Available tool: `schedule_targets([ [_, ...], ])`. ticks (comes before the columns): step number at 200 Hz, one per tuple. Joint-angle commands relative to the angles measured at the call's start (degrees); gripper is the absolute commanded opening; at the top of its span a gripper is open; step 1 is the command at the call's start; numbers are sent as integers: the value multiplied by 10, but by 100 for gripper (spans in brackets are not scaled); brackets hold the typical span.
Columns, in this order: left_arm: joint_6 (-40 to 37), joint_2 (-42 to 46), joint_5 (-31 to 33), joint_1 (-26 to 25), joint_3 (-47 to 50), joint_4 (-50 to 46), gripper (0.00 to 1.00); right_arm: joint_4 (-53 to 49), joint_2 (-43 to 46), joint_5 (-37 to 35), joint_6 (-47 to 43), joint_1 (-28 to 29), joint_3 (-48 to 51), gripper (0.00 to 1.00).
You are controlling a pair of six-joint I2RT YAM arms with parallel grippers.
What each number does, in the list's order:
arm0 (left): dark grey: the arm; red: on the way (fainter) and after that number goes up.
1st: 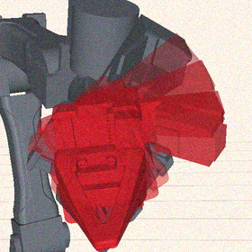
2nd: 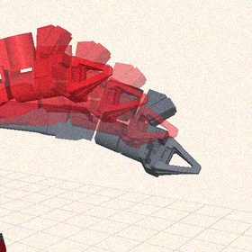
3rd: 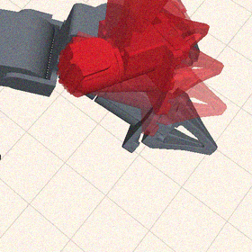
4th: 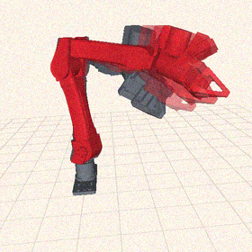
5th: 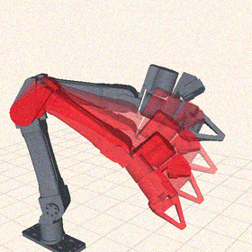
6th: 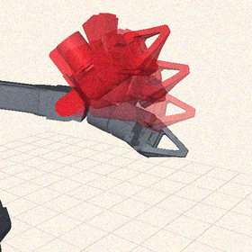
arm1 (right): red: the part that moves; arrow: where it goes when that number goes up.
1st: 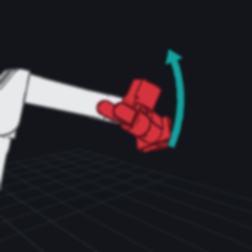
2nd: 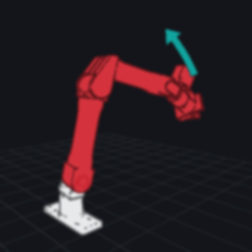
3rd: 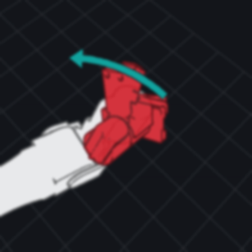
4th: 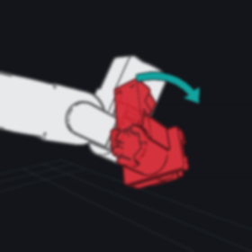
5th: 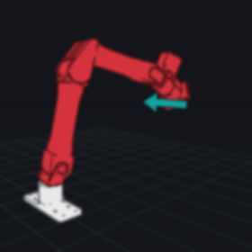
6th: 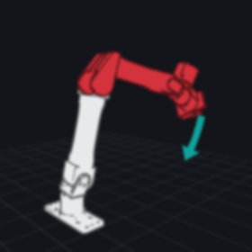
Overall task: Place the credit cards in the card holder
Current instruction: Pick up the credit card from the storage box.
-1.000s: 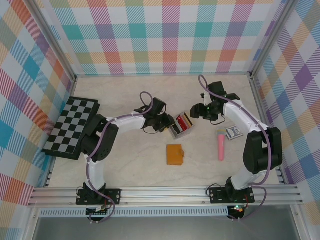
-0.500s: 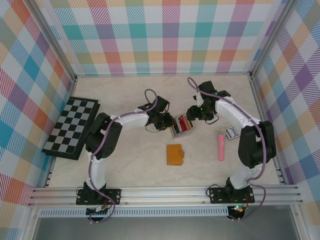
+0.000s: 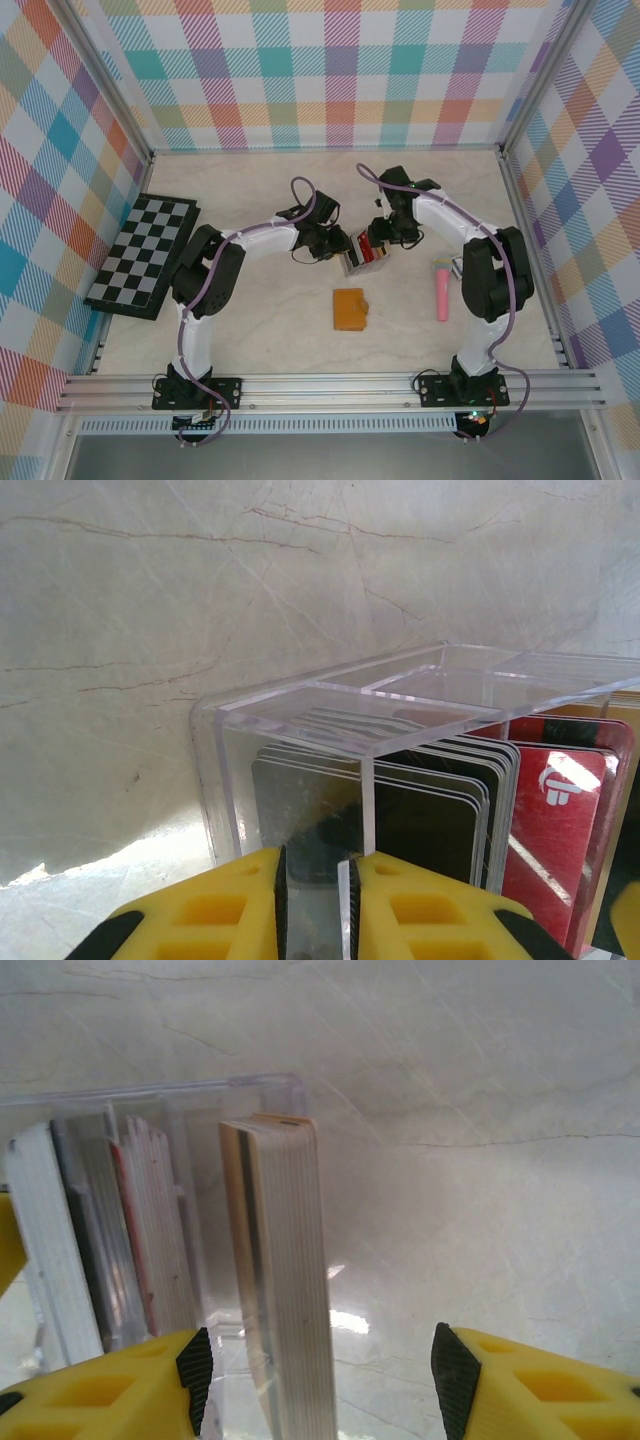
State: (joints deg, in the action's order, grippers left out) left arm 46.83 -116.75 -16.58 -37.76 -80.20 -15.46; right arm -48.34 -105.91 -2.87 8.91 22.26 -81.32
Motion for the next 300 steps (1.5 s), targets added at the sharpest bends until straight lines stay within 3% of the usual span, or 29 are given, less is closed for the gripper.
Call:
schedule_targets([
  [1, -12, -12, 1, -9, -1, -30, 21, -23, -15, -34, -5, 6, -24, 60],
  [46, -16, -9, 6, -9, 3, -33, 20, -29, 1, -72, -4, 9, -31, 55],
  [189, -14, -15, 0, -9, 3, -32, 19, -40, 7, -70, -9, 17, -52, 43],
  [300, -13, -17, -5, -9, 3, -29, 19, -44, 14, -80, -13, 26, -61, 25],
])
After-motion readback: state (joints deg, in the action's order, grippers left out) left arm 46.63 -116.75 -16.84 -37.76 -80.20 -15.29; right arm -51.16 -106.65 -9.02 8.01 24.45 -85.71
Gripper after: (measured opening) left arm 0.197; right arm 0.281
